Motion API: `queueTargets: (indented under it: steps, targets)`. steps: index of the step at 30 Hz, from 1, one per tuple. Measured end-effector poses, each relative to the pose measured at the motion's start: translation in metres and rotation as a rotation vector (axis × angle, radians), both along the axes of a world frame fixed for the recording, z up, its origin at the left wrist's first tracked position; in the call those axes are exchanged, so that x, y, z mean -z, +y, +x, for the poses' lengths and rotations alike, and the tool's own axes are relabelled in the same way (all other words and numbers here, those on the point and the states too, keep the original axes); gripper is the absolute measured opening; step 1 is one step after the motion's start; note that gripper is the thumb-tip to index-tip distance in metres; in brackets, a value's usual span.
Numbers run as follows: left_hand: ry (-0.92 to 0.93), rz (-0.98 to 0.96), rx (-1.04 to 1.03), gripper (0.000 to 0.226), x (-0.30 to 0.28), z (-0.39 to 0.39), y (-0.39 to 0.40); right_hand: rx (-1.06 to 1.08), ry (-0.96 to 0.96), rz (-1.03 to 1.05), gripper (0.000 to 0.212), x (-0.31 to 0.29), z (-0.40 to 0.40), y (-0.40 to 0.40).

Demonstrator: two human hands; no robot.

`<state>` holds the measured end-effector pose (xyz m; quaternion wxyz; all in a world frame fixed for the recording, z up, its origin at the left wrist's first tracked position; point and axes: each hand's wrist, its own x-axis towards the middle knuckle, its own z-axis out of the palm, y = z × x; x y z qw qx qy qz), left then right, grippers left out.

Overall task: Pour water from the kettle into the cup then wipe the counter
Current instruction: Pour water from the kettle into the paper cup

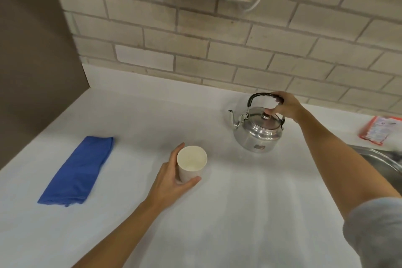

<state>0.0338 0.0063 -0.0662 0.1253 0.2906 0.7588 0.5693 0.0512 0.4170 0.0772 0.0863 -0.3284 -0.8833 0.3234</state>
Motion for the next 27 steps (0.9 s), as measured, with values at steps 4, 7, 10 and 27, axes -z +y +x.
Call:
queueTargets:
  steps: [4, 7, 10, 27]
  targets:
    - [0.010, 0.009, -0.004, 0.092, 0.000, 0.001, 0.001, -0.014, 0.005, 0.151, 0.037, -0.009, 0.003, -0.010]
    - [0.020, 0.006, -0.003, 0.089, -0.001, 0.001, 0.000, -0.086, -0.058, 0.317, 0.043, -0.013, 0.001, -0.021]
    - [0.032, 0.001, 0.000, 0.086, 0.000, 0.001, 0.000, -0.095, -0.079, 0.355, 0.049, -0.013, 0.003, -0.027]
    - [0.186, -0.103, -0.097, 0.077, 0.014, -0.007, 0.001, -0.263, 0.153, 0.376, 0.017, -0.078, 0.041, -0.103]
